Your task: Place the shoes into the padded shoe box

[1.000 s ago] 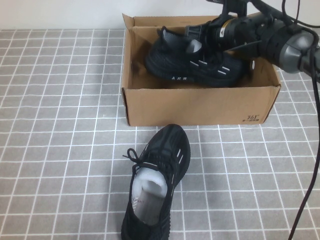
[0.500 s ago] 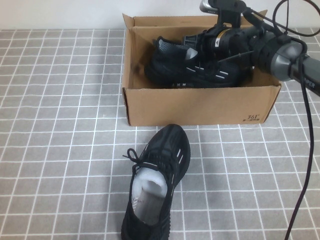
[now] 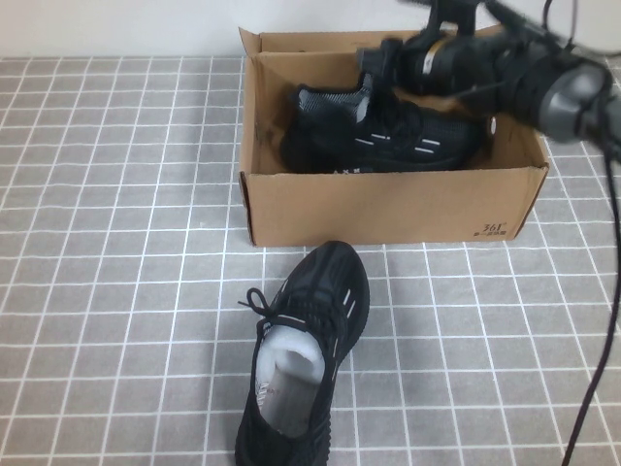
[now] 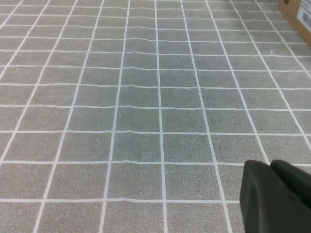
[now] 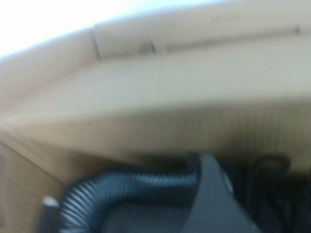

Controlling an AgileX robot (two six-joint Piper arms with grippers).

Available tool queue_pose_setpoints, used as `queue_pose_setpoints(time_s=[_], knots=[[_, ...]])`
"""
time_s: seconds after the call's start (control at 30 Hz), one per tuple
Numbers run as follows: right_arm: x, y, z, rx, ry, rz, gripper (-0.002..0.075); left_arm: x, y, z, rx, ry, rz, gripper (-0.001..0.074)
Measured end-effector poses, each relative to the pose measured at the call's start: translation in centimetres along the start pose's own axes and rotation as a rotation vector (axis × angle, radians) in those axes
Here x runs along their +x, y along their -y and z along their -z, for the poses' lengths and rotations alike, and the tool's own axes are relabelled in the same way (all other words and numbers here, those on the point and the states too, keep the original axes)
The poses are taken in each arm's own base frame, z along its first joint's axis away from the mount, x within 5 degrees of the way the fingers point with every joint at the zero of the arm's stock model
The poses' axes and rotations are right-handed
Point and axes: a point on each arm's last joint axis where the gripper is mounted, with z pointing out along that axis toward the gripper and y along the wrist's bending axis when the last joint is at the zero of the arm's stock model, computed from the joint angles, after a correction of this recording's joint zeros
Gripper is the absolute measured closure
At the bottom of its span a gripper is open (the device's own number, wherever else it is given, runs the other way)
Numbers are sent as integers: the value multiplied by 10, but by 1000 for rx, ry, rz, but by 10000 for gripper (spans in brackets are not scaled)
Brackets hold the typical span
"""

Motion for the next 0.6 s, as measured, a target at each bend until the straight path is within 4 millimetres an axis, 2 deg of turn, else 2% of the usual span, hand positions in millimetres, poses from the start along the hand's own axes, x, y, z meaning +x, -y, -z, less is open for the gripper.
queue_pose_setpoints(time_s=[0.17, 0.27, 0.3, 0.37, 0.5, 0.53, 0.6], knots=[[-36, -18, 42, -13, 39, 11, 345, 0, 0, 0, 0, 0, 0, 738], [-55, -27, 73, 2, 25, 114, 380, 0, 0, 0, 0, 0, 0, 739], [-4, -4, 27, 63, -121, 45, 369, 0, 0, 0, 0, 0, 0, 738], [-18, -10, 47, 69, -135, 123, 405, 0, 0, 0, 0, 0, 0, 738], [-47, -22, 100, 86, -189, 292, 557, 0, 0, 0, 0, 0, 0, 738], [-92, -37, 176, 81, -124, 429, 732, 0, 0, 0, 0, 0, 0, 738], [-93, -36, 197, 101, -176, 455, 732, 0, 0, 0, 0, 0, 0, 738]])
